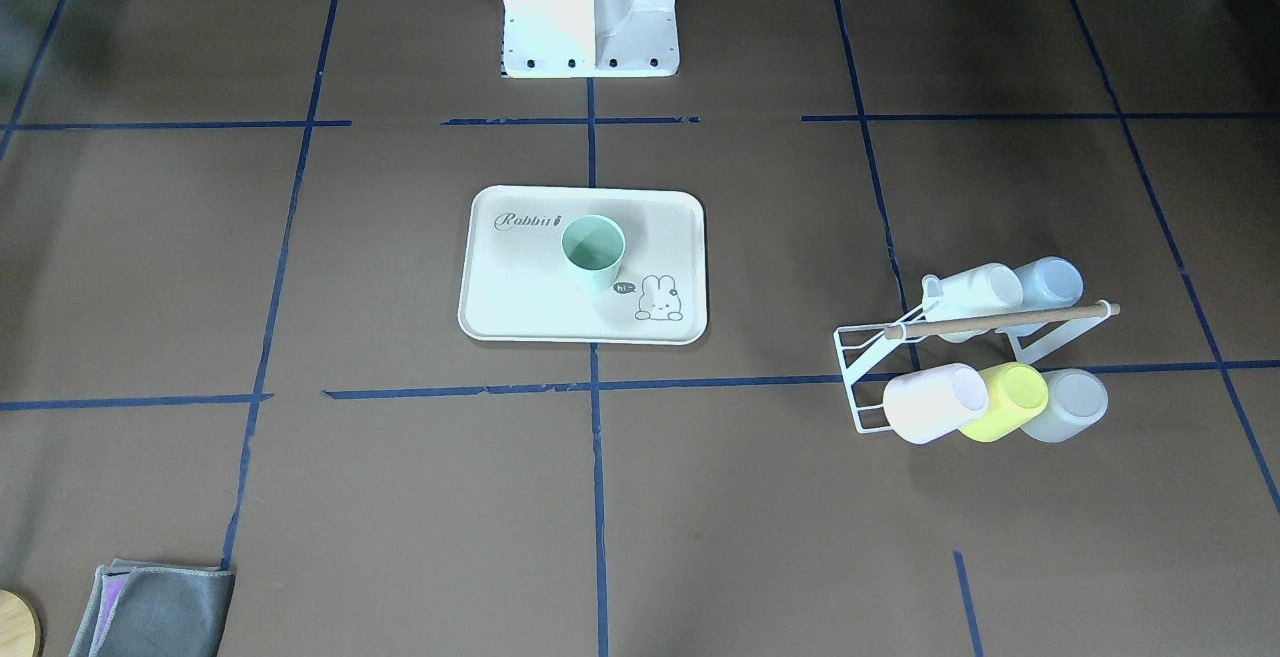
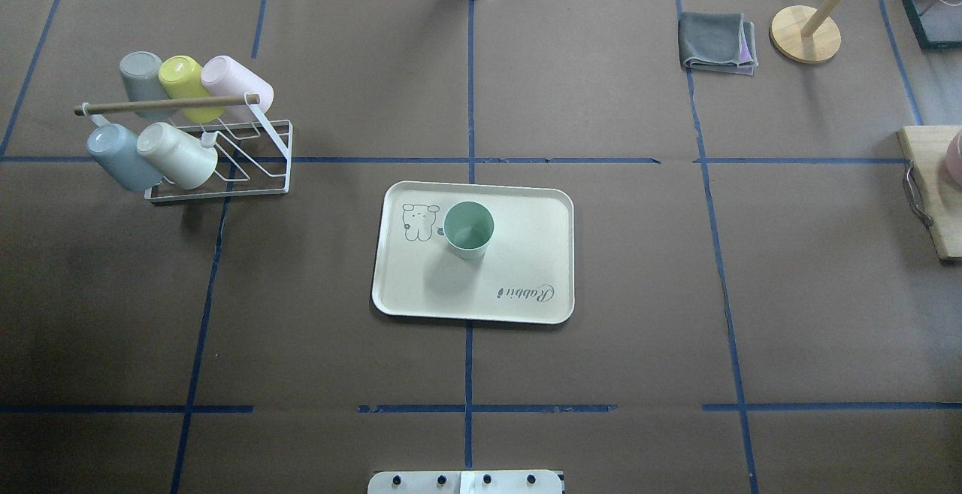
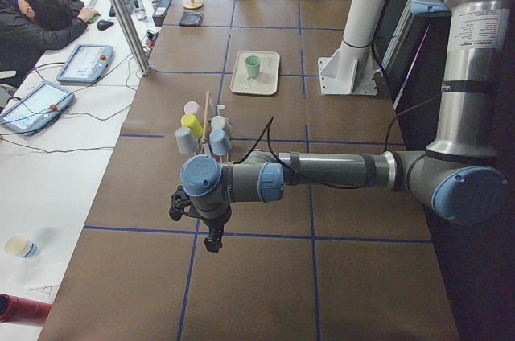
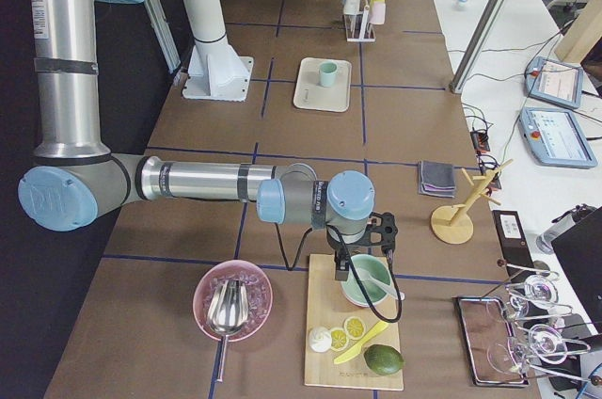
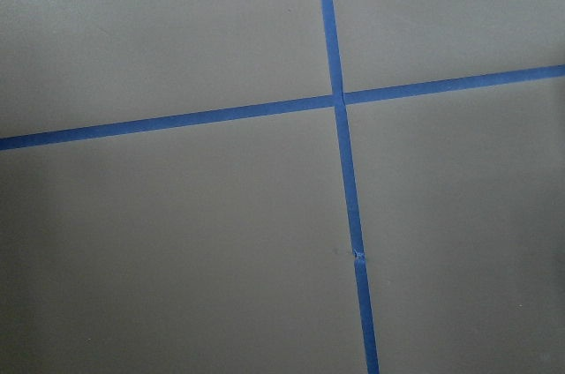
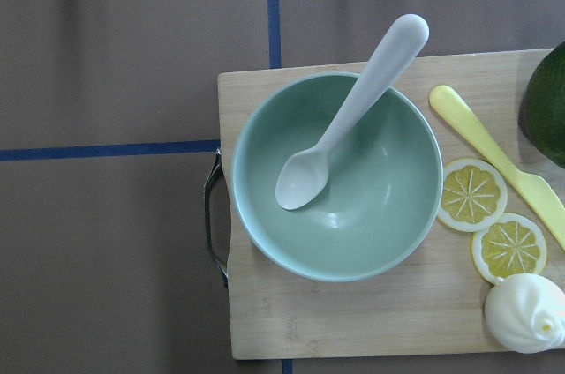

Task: Pick up and place green cup on tray

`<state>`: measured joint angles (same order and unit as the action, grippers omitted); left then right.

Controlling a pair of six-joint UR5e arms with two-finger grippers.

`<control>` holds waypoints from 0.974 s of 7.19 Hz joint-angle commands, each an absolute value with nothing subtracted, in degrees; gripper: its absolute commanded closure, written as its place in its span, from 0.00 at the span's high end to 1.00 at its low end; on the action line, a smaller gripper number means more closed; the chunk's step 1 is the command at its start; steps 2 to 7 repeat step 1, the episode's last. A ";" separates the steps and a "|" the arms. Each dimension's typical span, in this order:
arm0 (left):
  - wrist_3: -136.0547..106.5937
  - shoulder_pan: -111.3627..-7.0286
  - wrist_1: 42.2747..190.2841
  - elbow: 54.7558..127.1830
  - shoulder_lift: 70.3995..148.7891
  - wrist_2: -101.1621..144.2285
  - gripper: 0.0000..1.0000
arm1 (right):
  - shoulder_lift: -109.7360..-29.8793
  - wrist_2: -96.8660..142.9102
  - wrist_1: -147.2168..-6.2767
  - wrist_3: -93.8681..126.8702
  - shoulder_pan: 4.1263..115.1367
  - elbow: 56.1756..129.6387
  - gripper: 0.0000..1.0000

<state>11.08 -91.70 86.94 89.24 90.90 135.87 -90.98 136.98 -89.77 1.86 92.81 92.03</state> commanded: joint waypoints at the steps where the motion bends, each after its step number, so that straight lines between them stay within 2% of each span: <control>1: 11.07 -91.76 87.10 89.21 90.97 135.79 1.00 | -91.05 136.93 -89.74 1.85 92.81 91.93 1.00; 7: 11.07 -91.76 87.10 89.21 90.97 135.79 1.00 | -91.05 136.93 -89.74 1.85 92.81 91.93 1.00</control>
